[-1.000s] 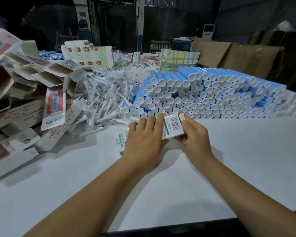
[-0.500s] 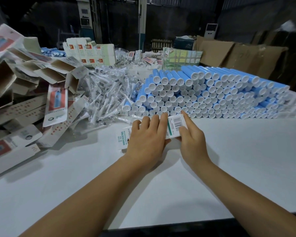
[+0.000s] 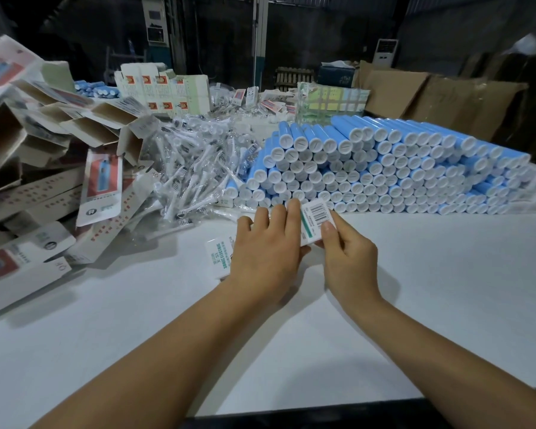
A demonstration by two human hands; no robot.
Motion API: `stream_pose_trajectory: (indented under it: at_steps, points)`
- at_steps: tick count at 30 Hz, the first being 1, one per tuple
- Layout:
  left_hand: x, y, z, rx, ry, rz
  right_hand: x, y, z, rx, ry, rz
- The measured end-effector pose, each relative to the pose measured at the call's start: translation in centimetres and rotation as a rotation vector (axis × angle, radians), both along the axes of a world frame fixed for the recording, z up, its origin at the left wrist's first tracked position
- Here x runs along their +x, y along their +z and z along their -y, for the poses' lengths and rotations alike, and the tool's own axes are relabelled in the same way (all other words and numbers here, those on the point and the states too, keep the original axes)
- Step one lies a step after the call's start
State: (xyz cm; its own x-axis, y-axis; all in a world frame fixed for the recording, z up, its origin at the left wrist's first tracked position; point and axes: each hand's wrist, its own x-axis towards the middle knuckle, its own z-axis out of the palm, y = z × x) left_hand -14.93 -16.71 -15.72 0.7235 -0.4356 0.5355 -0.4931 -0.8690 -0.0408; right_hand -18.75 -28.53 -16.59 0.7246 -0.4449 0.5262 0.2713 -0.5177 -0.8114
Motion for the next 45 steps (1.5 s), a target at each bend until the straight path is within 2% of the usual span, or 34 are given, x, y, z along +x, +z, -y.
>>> stream_pose_trajectory:
  at_steps: [4,8,14,17,19,20,22,23,25,26,28,30,32,35,37,39,41,43,45]
  points:
    - [0.1,0.1,-0.3,0.002,-0.015,-0.003,0.0,0.0,0.2,-0.002,0.021,0.005]
    - [0.3,-0.2,-0.2,0.007,-0.020,-0.009,0.4,-0.1,0.5,0.249,0.160,-0.050]
    - [0.1,-0.2,0.1,-0.014,-0.020,0.040,0.6,-0.3,0.7,0.242,0.187,-0.011]
    - [0.3,0.1,0.0,-0.061,-0.043,0.005,0.5,0.3,0.5,0.323,0.292,-0.006]
    - [0.6,0.9,0.1,-0.287,-0.121,-0.069,0.3,0.7,0.3,0.327,0.350,0.033]
    - [0.6,1.6,0.0,-0.506,-0.202,-0.157,0.2,0.8,0.3,0.315,0.355,0.052]
    - [0.6,2.7,0.1,-1.102,-0.403,-0.411,0.1,0.8,0.2,0.281,0.354,0.026]
    - [0.5,3.0,0.1,-1.388,-0.453,-0.571,0.0,0.6,0.1,0.252,0.370,-0.011]
    - [0.6,3.3,0.1,-1.801,-0.429,-0.936,-0.1,0.1,-0.4,0.138,0.429,-0.092]
    - [0.7,3.3,-0.1,-1.943,-0.417,-1.096,-0.1,-0.1,-0.8,0.058,0.448,-0.122]
    - [0.9,3.0,-0.5,-2.102,-0.396,-1.306,0.0,-0.5,-1.2,-0.083,0.445,-0.151]
    - [1.3,2.3,-0.6,-2.167,-0.394,-1.317,0.3,-0.8,-1.1,-0.147,0.407,-0.164]
    - [1.4,1.9,-0.3,-2.126,-0.344,-1.215,0.5,-0.8,-0.7,-0.164,0.360,-0.182]
    - [1.1,1.1,0.1,-1.879,-0.321,-1.143,0.2,-0.2,0.0,-0.167,0.275,-0.194]
    - [1.3,-0.1,0.1,-1.516,-0.250,-1.041,0.1,0.7,1.0,-0.169,0.219,-0.206]
    - [1.7,-1.3,-0.3,-0.993,-0.173,-0.832,0.1,2.0,2.6,-0.196,0.173,-0.210]
    - [2.3,-2.1,-0.4,-0.538,-0.214,-0.624,-0.8,3.6,5.0,-0.242,0.115,-0.186]
    - [3.1,-3.1,-0.5,-0.295,-0.261,-0.513,-2.6,4.8,8.4,-0.293,0.028,-0.167]
    - [6.1,-5.7,-1.2,-0.145,-0.198,-0.464,-5.1,5.4,13.0,-0.346,-0.088,-0.168]
